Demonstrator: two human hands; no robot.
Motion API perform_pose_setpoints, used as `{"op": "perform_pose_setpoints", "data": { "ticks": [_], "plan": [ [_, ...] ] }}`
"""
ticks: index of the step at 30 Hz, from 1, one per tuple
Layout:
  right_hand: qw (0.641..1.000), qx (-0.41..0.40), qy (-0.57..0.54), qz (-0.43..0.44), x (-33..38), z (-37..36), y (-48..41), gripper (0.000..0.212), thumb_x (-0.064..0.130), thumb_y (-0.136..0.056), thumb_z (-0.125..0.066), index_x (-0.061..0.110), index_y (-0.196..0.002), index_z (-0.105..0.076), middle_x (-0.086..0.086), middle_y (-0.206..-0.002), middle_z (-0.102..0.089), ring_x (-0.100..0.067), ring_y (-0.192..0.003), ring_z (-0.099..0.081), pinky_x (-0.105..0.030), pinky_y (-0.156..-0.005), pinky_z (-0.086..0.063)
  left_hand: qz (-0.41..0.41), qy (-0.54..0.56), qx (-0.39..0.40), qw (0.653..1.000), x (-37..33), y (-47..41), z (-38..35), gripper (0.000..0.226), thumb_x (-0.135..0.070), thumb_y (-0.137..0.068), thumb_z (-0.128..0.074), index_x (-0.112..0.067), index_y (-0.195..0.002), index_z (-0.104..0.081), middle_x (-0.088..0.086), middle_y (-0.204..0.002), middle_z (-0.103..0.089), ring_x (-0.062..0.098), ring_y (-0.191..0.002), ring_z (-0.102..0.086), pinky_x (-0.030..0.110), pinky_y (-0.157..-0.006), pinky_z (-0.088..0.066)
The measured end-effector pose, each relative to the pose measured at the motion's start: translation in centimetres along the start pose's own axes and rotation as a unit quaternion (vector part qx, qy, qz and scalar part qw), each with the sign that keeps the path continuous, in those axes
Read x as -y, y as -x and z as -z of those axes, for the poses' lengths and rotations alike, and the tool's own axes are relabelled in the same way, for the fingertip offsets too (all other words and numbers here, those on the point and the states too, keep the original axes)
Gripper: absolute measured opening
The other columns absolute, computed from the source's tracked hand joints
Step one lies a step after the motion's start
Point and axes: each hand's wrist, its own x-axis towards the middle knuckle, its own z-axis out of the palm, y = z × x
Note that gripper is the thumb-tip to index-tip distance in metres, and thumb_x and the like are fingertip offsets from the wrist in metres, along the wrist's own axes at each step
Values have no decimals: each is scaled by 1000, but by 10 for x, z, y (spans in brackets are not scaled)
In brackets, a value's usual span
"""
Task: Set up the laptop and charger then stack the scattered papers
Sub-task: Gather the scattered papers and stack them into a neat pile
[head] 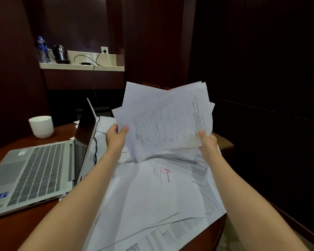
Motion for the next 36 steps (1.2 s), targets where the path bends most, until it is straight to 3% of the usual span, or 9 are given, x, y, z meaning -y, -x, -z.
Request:
{"op": "perform_pose_setpoints", "data": {
  "ticks": [4, 8, 15, 19, 25, 30, 34, 36],
  "plan": [
    [997, 28, 50, 50, 11, 2, 1, 40, 7, -85, -66, 6, -123, -57, -4, -110, -60, -20, -103, -57, -33, -90, -47, -42, -3, 18, 999, -10, -1, 2, 17, -11, -94, -52, -11, -110, -58, -2, -97, -62, 16, -90, -58, 26, -80, -44],
    [997, -15, 55, 53, 4, 14, -5, 29, 7, -80, -71, 10, -108, -62, -10, -112, -65, -22, -95, -61, -33, -81, -50, -9, -28, 55, 998, -1, 7, 10, 30, -16, -89, -61, -12, -118, -55, 1, -106, -60, 15, -94, -56, 26, -79, -42],
    [997, -28, 57, 35, 1, 0, -1, 29, 13, -97, -49, 4, -124, -55, -13, -123, -60, -29, -110, -57, -34, -83, -46, 32, -13, 48, 998, 0, 15, 1, 34, -15, -94, -53, -5, -126, -53, 10, -123, -60, 25, -110, -56, 31, -86, -42],
    [999, -28, 27, 30, 12, 2, -5, 32, 13, -99, -45, 2, -128, -51, -13, -129, -56, -30, -118, -53, -34, -87, -44, 12, -10, 47, 999, -11, 12, 5, 37, -22, -94, -52, -9, -129, -51, 6, -126, -58, 21, -114, -53, 29, -90, -40],
    [1000, 19, 17, 8, 10, 12, -7, 32, 16, -95, -53, 3, -124, -51, -12, -119, -59, -25, -97, -59, -36, -77, -46, 13, -27, 67, 997, -7, 15, 14, 34, -25, -94, -50, -11, -125, -54, 3, -109, -60, 22, -105, -57, 32, -81, -45],
    [998, 44, 35, 0, -10, 6, -3, 35, 9, -94, -54, 8, -129, -52, -11, -125, -58, -27, -106, -56, -39, -86, -45, 28, -73, 86, 993, 5, 25, 17, 36, -12, -89, -59, -11, -125, -53, 1, -113, -58, 16, -100, -52, 31, -86, -42],
    [997, 67, 43, 6, -12, 0, -6, 37, 8, -91, -58, 7, -127, -52, -12, -127, -58, -26, -106, -56, -38, -84, -45, 29, -72, 51, 996, 3, 21, 14, 35, -4, -91, -54, -4, -126, -51, 10, -122, -57, 24, -109, -52, 31, -86, -39],
    [996, 61, 56, 21, -10, 0, -8, 48, 8, -86, -65, 8, -129, -46, -6, -125, -56, -24, -108, -53, -36, -85, -43, 33, -77, 37, 996, 1, 15, 14, 34, -3, -91, -54, -4, -125, -52, 12, -125, -57, 23, -105, -51, 32, -84, -39]
  ]
}}
